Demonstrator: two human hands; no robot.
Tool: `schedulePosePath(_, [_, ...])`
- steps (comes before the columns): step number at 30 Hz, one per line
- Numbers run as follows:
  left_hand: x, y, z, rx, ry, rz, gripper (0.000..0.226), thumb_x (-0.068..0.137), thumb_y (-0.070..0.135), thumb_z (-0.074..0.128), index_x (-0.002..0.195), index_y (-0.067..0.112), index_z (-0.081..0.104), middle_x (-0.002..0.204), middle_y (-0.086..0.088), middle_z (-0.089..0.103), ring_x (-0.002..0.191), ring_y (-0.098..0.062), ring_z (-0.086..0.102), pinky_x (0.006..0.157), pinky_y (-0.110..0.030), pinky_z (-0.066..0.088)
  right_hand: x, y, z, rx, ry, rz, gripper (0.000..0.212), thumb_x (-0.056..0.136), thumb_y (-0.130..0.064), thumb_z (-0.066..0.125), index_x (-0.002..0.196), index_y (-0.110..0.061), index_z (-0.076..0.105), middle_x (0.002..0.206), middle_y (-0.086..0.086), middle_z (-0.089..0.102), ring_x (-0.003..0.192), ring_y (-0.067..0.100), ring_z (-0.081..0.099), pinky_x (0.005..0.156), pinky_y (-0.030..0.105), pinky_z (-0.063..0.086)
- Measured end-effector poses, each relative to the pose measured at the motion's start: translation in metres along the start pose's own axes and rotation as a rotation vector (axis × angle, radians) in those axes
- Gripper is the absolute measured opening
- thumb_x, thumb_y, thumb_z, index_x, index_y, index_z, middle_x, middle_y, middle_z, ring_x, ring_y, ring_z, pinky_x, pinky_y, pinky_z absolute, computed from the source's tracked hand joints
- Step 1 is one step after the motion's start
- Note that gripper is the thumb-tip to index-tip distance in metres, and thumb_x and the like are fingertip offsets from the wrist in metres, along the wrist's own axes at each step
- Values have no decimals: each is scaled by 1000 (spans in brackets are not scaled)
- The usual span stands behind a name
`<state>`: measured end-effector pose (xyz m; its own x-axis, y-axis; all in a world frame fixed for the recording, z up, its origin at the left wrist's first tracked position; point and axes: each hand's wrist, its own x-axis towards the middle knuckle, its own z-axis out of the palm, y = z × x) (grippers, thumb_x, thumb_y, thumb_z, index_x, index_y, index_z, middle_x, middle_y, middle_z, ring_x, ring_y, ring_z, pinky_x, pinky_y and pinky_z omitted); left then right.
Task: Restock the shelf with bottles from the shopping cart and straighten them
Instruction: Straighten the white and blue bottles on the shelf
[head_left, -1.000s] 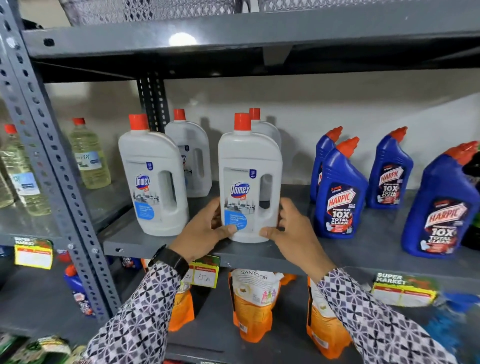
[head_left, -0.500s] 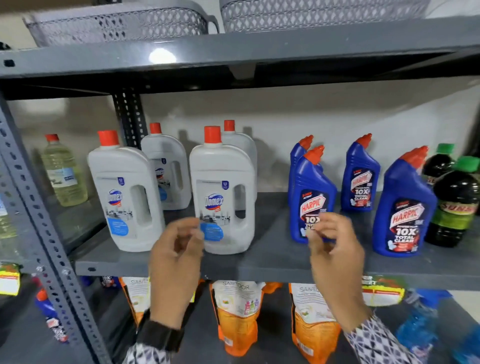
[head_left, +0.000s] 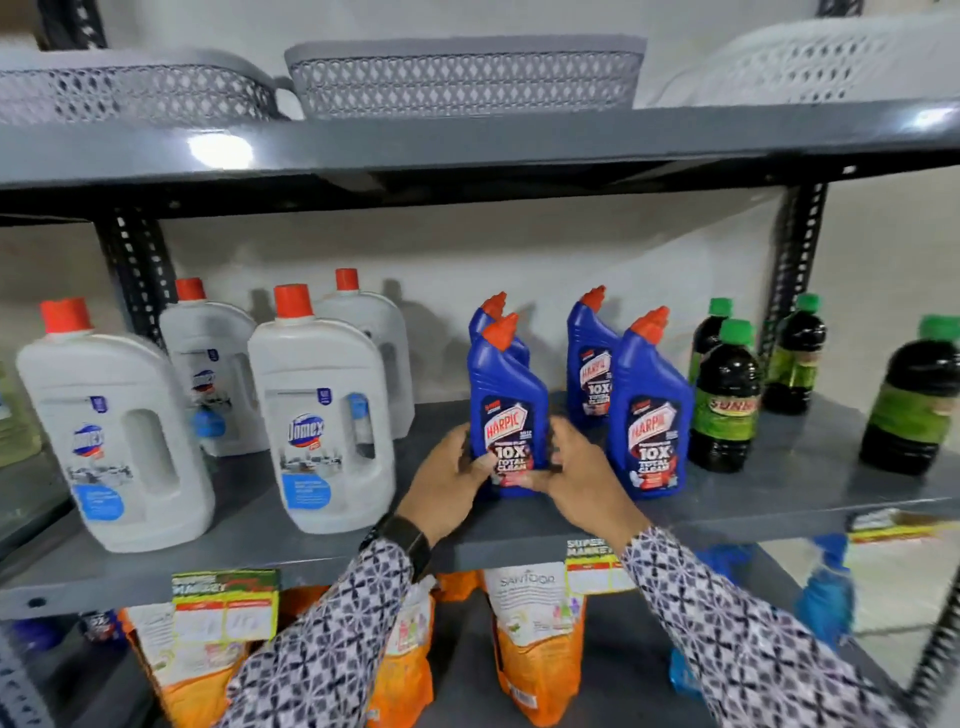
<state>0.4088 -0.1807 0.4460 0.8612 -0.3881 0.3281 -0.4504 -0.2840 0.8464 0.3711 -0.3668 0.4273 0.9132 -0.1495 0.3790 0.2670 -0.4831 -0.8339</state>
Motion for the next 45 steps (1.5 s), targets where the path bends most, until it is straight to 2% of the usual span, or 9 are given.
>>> schedulePosePath(5, [-13,-6,4,-34,-52,47,38,98,11,65,133,24,56,126,8,72,114,0,69,98,-17,55,-22,6,-14,-53,16,-28,63,77,-22,83,130,-33,50,119,-14,70,110,5,68,97,38,56])
schedulePosePath(19, [-30,-5,19,48,225,50,55,95,25,71,146,27,52,118,17,69,101,19,65,84,-5,51,-49,0,-24,-63,46,-60,76,86,-21,76,148,-36,36,124,-21,63,108,-11,61,99,23,53])
schedulePosePath(22, [-49,8,33,-104,562,30,44,96,23,68,138,29,58,116,2,71,97,4,69,78,-6,51,-72,7,-58,-102,180,-143,62,87,-22,73,141,-37,46,124,-14,69,109,-4,66,96,23,56])
schedulePosePath(25, [-68,35,73,-306,701,78,22,97,17,65,116,25,71,101,-12,74,86,-31,71,77,-28,57,-89,23,-112,36,389,-227,38,86,-18,71,121,-30,65,99,-12,75,87,7,74,77,35,62])
schedulePosePath(29, [-70,90,167,-261,326,102,21,96,23,62,110,30,76,96,0,82,84,-11,77,77,-23,61,-78,62,-197,7,609,-225,41,82,-16,72,119,-30,60,100,-10,70,88,7,70,75,26,59])
schedulePosePath(32, [-48,117,235,-54,86,92,40,105,20,52,144,16,58,135,4,68,122,-3,63,106,-18,46,-41,94,-237,56,285,-46,83,74,-11,84,144,-26,41,134,1,57,121,17,58,90,9,50])
schedulePosePath(35, [-21,130,276,8,98,-48,52,109,21,42,159,10,34,146,-1,54,134,-5,46,105,-11,30,-6,111,-250,16,-45,-9,111,59,-32,90,152,-30,29,151,-4,47,137,15,47,113,39,40])
schedulePosePath(40, [14,135,297,-119,237,-226,59,110,29,38,164,17,18,170,1,24,158,-16,21,120,-19,12,9,120,-247,108,-93,-22,81,59,-27,90,130,-30,50,127,-7,66,119,11,64,104,45,50])
schedulePosePath(45, [38,141,305,-181,101,-123,49,109,21,42,157,23,35,156,0,49,130,-4,53,117,-28,37,-2,124,-269,85,-84,-40,75,64,-18,89,129,-27,53,117,-10,71,110,6,68,101,39,53])
